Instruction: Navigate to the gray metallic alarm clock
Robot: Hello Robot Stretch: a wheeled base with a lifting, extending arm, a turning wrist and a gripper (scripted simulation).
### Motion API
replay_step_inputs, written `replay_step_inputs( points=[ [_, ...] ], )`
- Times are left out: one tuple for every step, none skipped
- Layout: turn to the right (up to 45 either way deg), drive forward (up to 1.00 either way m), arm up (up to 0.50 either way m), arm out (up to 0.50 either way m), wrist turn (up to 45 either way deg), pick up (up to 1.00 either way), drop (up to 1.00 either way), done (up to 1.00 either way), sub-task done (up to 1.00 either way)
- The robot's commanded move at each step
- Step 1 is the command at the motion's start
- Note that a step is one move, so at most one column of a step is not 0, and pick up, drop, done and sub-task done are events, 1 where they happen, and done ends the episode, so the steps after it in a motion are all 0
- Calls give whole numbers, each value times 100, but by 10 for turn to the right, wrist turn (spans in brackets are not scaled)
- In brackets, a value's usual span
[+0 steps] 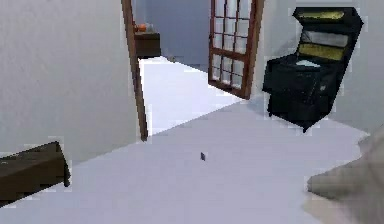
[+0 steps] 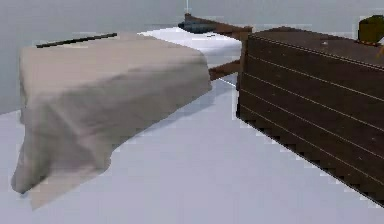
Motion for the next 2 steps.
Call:
replay_step_inputs(
  points=[
    [-420, 0, 0, 0, 0, 0, 0, 0, 0],
    [0, 5, 0, 0, 0, 0, 0, 0, 0]
  ],
)
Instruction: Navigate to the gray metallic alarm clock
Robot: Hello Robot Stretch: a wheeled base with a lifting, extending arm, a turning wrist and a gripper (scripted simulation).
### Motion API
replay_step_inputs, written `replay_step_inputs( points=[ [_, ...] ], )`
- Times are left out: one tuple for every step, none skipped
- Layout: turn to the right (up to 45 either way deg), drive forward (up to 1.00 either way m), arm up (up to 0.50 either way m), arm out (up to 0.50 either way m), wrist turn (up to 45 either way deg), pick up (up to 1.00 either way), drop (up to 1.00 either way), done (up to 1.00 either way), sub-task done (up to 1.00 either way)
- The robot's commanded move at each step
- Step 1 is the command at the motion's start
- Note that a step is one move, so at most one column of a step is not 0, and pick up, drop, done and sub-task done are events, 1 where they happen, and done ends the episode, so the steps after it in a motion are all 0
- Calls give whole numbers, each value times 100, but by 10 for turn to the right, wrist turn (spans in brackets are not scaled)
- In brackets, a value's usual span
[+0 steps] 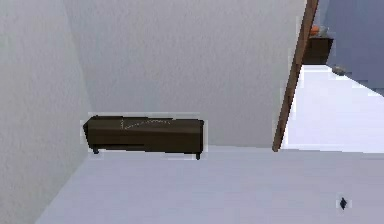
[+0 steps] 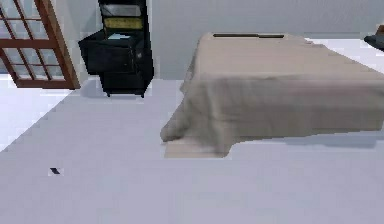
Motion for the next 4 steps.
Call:
replay_step_inputs(
  points=[
    [-90, 0, 0, 0, 0, 0, 0, 0, 0],
    [0, 10, 0, 0, 0, 0, 0, 0, 0],
    [450, 0, 0, 0, 0, 0, 0, 0, 0],
    [30, 0, 0, 0, 0, 0, 0, 0, 0]
  ],
)
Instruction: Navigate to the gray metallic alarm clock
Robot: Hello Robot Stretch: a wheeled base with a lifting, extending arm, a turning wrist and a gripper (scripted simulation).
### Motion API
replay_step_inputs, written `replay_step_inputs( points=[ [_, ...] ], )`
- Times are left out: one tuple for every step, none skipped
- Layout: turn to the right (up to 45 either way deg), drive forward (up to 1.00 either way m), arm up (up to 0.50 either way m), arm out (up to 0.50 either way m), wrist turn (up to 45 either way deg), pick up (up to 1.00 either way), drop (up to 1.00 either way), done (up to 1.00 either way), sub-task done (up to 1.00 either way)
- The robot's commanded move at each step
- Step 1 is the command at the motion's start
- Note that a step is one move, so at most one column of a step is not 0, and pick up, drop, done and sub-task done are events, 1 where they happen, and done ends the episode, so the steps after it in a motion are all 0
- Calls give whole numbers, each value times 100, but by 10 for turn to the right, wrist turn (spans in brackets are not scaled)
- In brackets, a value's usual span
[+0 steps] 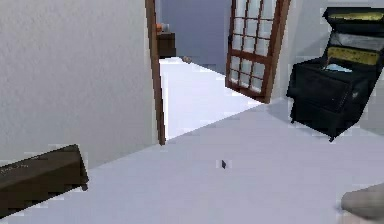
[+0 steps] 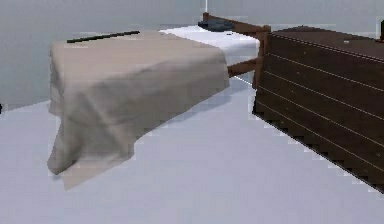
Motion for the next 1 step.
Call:
replay_step_inputs(
  points=[
    [0, 20, 0, 0, 0, 0, 0, 0, 0]
  ],
)
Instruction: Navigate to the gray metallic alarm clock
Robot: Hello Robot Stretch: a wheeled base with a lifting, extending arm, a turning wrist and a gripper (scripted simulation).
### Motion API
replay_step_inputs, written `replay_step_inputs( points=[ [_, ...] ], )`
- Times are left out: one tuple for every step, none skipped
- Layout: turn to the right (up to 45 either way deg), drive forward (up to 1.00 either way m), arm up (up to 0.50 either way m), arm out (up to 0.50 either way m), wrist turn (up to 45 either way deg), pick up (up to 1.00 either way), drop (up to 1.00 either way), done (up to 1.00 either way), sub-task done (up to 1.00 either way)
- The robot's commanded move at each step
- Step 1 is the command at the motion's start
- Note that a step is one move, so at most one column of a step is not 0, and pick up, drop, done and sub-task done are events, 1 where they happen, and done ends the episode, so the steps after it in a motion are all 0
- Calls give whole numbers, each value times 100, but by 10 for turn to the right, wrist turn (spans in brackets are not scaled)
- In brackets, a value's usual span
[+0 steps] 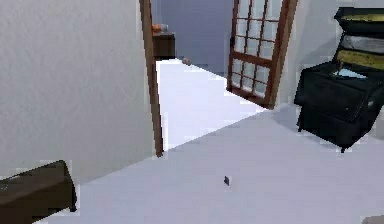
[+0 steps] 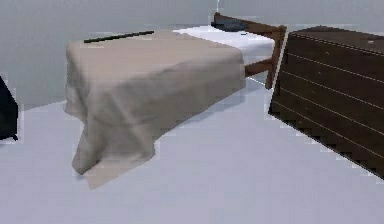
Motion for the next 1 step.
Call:
replay_step_inputs(
  points=[
    [450, 0, 0, 0, 0, 0, 0, 0, 0]
  ],
)
